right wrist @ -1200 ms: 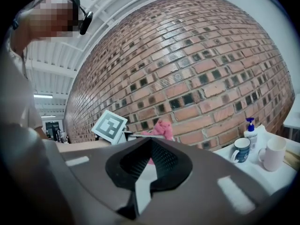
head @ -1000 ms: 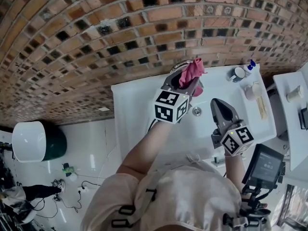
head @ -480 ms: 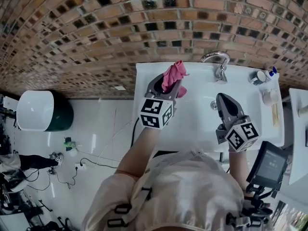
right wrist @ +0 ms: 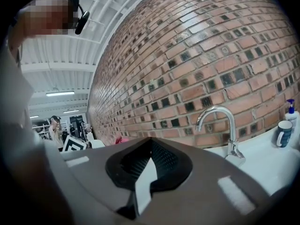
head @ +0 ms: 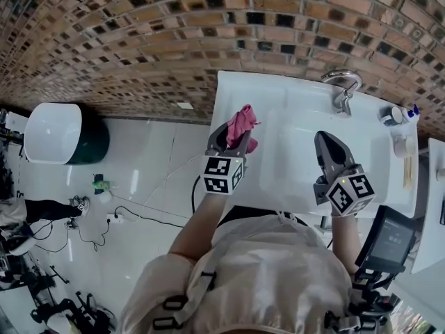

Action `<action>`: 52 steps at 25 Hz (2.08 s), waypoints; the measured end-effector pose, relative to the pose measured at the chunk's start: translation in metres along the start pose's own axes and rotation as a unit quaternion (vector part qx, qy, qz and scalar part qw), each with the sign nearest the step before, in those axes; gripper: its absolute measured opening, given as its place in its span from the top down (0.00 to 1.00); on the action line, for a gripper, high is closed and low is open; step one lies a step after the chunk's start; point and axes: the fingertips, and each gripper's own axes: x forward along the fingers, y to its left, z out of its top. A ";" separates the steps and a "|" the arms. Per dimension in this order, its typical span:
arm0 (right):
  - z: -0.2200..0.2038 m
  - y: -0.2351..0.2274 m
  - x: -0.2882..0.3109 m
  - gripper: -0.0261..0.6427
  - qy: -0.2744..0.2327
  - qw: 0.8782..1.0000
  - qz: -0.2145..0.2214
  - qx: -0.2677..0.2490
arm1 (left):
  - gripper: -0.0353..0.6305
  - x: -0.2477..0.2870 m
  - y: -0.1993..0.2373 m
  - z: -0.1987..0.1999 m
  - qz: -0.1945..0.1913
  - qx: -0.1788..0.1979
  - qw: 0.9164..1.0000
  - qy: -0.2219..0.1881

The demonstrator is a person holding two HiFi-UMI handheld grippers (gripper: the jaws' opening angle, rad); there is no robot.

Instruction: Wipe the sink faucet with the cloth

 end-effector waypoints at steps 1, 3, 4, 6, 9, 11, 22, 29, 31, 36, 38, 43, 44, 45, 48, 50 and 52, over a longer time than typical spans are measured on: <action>-0.003 0.002 0.004 0.98 0.005 1.000 0.000 -0.002 | 0.70 0.001 0.004 -0.010 0.003 0.002 1.000 0.007; -0.008 0.005 0.010 0.97 0.012 1.000 0.001 -0.003 | 0.70 0.005 0.012 -0.033 0.009 0.005 1.000 0.028; -0.011 0.006 0.013 0.97 0.016 1.000 0.001 -0.003 | 0.70 0.008 0.015 -0.047 0.011 0.006 0.999 0.042; -0.016 0.007 0.017 0.98 0.024 1.000 0.000 -0.003 | 0.70 0.013 0.022 -0.075 0.016 0.008 0.997 0.076; -0.019 0.008 0.021 0.98 0.034 0.999 0.000 -0.006 | 0.70 0.018 0.031 -0.112 0.020 0.007 0.992 0.128; -0.019 0.007 0.023 0.98 0.037 0.999 -0.003 -0.006 | 0.70 0.021 0.036 -0.126 0.023 -0.002 0.989 0.149; -0.021 0.006 0.037 0.98 0.044 0.999 -0.005 0.005 | 0.65 0.036 0.036 -0.187 0.001 0.023 0.975 0.222; -0.007 0.001 0.047 0.97 0.023 0.999 -0.011 0.027 | 0.40 0.029 0.031 -0.148 -0.017 0.041 0.977 0.208; -0.002 0.003 0.048 0.98 0.016 0.999 -0.010 0.030 | 0.40 0.027 0.029 -0.126 -0.026 0.038 0.981 0.189; 0.014 0.010 0.050 0.98 -0.001 1.000 -0.006 0.020 | 0.40 0.032 0.011 -0.033 -0.047 0.042 0.996 0.060; 0.020 0.013 0.050 0.97 -0.005 1.000 -0.003 0.009 | 0.41 0.033 -0.001 0.010 -0.057 0.046 0.997 0.001; 0.037 0.015 0.048 0.98 -0.013 1.000 -0.005 -0.028 | 0.45 0.022 -0.037 0.108 -0.094 0.093 0.984 -0.121; 0.040 0.014 0.046 0.97 -0.015 0.999 -0.006 -0.033 | 0.52 0.019 -0.043 0.122 -0.099 0.101 0.981 -0.134; 0.043 0.013 0.045 0.98 -0.016 0.999 -0.006 -0.038 | 0.60 0.016 -0.048 0.133 -0.102 0.105 0.979 -0.144; 0.051 0.014 0.040 0.98 -0.022 0.998 -0.003 -0.055 | 0.81 0.010 -0.059 0.154 -0.113 0.109 0.975 -0.161; 0.055 0.015 0.038 0.97 -0.024 0.997 -0.001 -0.070 | 0.90 0.009 -0.066 0.160 -0.121 0.112 0.973 -0.163; 0.059 0.016 0.037 0.98 -0.027 0.996 0.002 -0.080 | 0.94 0.011 -0.070 0.161 -0.124 0.111 0.974 -0.156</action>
